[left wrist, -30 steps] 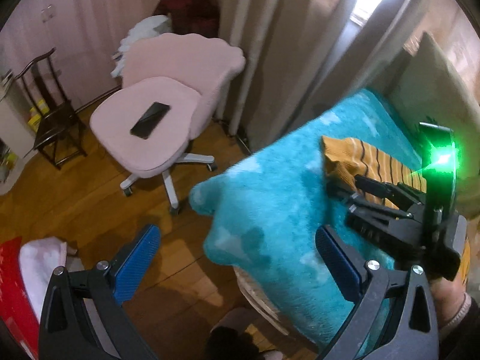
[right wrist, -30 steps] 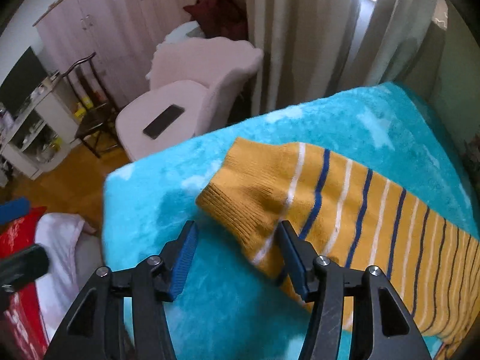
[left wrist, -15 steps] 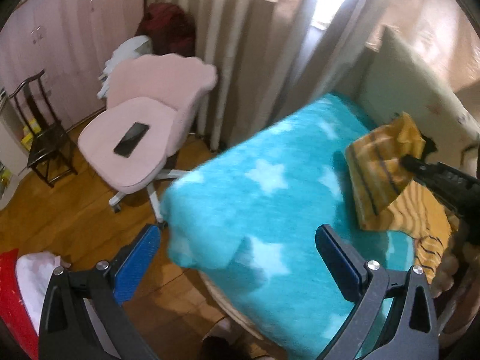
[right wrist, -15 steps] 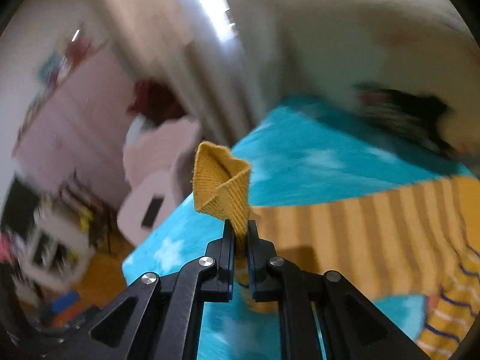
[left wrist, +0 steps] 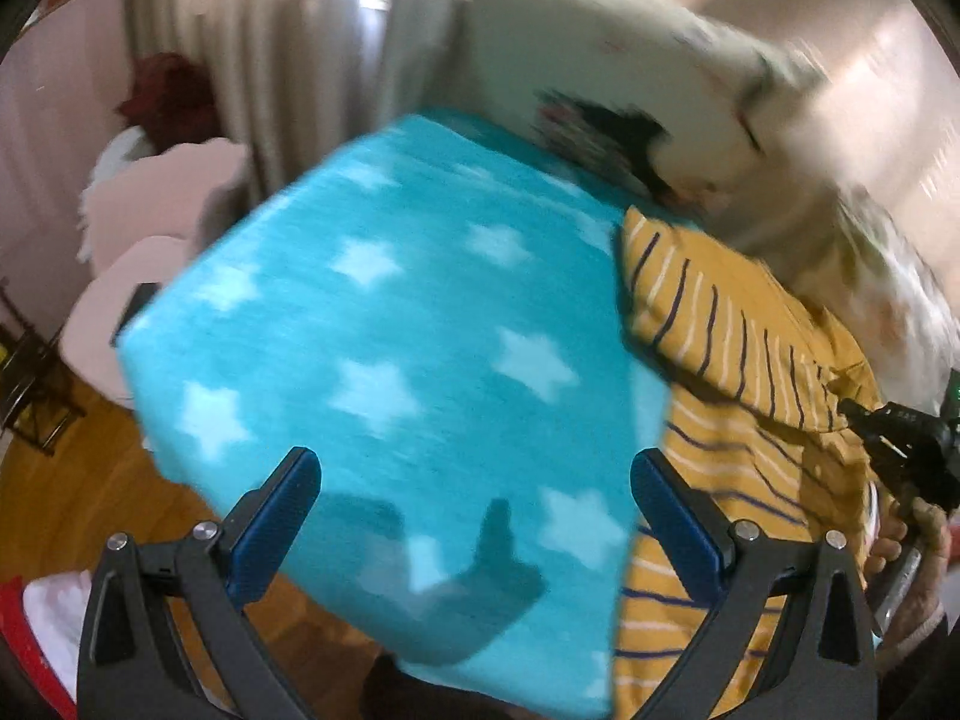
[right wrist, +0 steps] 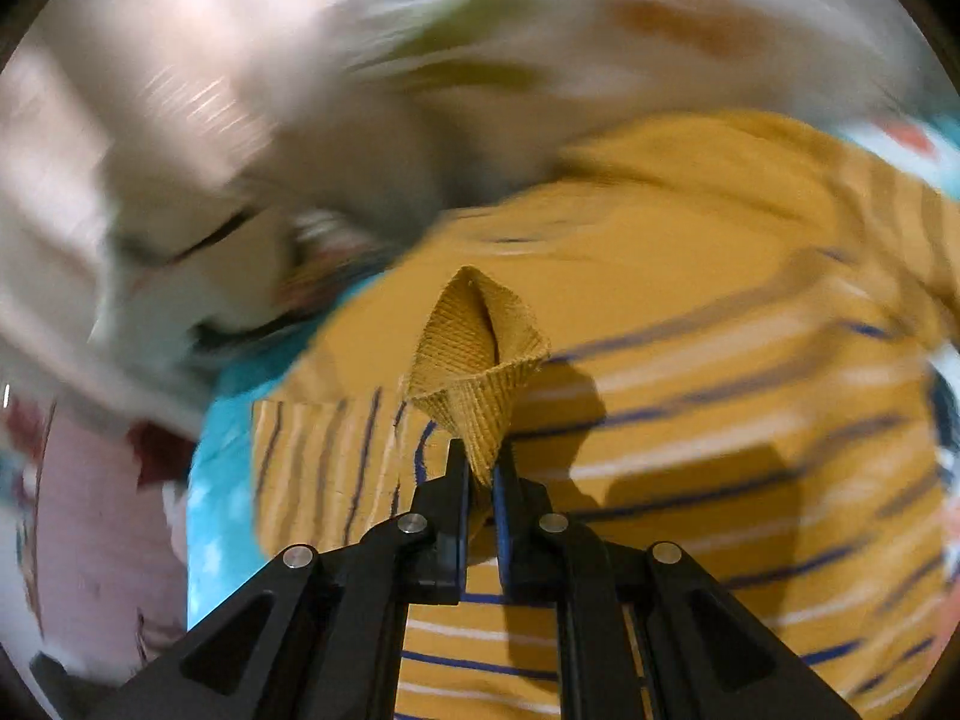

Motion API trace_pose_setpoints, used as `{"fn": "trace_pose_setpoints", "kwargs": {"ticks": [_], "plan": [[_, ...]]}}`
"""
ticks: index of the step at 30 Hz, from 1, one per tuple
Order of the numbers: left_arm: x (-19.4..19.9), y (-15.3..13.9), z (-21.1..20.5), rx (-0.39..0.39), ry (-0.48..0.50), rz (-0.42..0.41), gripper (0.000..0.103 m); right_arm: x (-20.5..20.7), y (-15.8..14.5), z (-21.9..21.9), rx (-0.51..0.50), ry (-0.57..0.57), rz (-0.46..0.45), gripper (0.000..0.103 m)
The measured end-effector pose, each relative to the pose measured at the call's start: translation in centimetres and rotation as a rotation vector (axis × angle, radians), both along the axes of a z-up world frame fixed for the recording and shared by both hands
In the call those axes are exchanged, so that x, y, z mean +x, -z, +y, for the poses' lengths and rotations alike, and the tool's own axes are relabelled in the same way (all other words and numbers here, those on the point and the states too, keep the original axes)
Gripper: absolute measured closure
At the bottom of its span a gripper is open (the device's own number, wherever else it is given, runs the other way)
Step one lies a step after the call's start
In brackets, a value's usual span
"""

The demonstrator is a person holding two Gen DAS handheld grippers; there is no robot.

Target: Fold small clothes

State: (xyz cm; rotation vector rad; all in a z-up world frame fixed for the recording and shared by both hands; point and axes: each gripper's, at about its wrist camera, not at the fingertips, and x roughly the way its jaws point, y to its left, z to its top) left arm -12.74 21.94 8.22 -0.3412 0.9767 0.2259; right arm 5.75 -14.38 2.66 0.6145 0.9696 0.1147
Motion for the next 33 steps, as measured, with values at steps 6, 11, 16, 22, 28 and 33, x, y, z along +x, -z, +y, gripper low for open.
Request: {"fn": "trace_pose_setpoints", "kwargs": {"ticks": [6, 11, 16, 22, 28, 33], "plan": [[1.2, 1.6, -6.8, 0.038, 0.142, 0.041, 0.000, -2.9, 3.3, -8.7, 0.071, 0.152, 0.053, 0.096], [1.3, 2.7, -9.7, 0.048, 0.214, 0.070, 0.000, -3.0, 2.8, -11.2, 0.025, 0.141, 0.035, 0.096], [1.7, 4.4, -10.5, 0.046, 0.218, 0.105, 0.000, -0.7, 2.2, -10.4, -0.185, 0.073, 0.036, 0.096], [1.0, 6.7, -10.0, 0.002, 0.222, 0.151, 0.000, -3.1, 0.1, -11.2, -0.176, 0.035, 0.014, 0.087], [0.5, 8.0, -10.6, -0.078, 0.277, 0.173, 0.000, -10.9, -0.3, -12.6, -0.156, -0.101, 0.090, 0.053], [-0.3, 8.6, -13.2, -0.052, 0.372, 0.178, 0.036, -17.1, 2.5, -11.7, -0.216, -0.194, 0.213, 0.053]]}}
